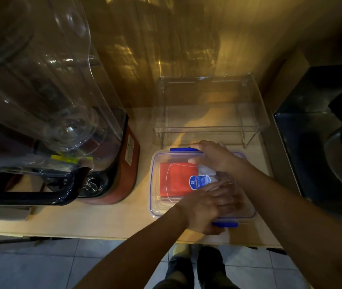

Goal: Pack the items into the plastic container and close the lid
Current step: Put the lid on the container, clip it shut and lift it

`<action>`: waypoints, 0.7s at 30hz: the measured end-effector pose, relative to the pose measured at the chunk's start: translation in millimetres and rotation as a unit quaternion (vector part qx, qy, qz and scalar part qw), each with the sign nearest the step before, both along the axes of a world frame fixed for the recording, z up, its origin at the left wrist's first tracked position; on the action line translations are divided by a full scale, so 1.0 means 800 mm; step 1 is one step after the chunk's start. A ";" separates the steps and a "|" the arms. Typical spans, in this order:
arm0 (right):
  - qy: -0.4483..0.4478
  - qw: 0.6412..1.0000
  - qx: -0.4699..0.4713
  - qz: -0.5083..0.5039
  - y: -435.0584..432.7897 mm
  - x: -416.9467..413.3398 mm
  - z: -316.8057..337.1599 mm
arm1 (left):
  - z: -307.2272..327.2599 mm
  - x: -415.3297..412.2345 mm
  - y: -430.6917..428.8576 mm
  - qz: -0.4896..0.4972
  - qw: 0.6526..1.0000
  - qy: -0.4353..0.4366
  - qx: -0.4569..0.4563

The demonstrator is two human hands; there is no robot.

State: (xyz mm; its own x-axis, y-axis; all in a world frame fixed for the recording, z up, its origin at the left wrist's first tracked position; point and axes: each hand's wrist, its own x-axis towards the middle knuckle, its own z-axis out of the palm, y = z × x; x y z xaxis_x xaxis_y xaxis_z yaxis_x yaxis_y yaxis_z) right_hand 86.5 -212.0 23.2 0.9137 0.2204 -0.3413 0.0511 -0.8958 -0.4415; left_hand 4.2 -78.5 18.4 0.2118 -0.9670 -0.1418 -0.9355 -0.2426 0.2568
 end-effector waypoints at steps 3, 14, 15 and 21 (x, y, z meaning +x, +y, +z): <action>0.004 0.999 0.036 -0.029 0.000 -0.003 0.000 | -0.007 0.000 0.019 0.012 1.000 -0.021 -0.001; -0.030 0.989 0.112 -0.089 0.003 -0.008 -0.001 | -0.012 0.002 0.047 0.020 0.998 0.007 -0.066; -0.031 0.988 0.117 -0.094 0.003 -0.008 -0.001 | -0.013 0.002 0.047 0.014 0.998 0.005 -0.069; -0.063 0.985 0.131 -0.089 0.006 -0.013 -0.003 | -0.013 0.003 0.049 0.012 0.997 0.018 -0.069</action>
State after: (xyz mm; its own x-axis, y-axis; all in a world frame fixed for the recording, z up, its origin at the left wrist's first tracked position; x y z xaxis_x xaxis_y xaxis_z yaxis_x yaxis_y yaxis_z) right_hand 75.8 -207.1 20.7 0.9774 0.1177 -0.1755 -0.0277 -0.7520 -0.6586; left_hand 6.5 -39.6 7.7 0.2331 -0.9723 -0.0155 -0.9195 -0.2256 0.3218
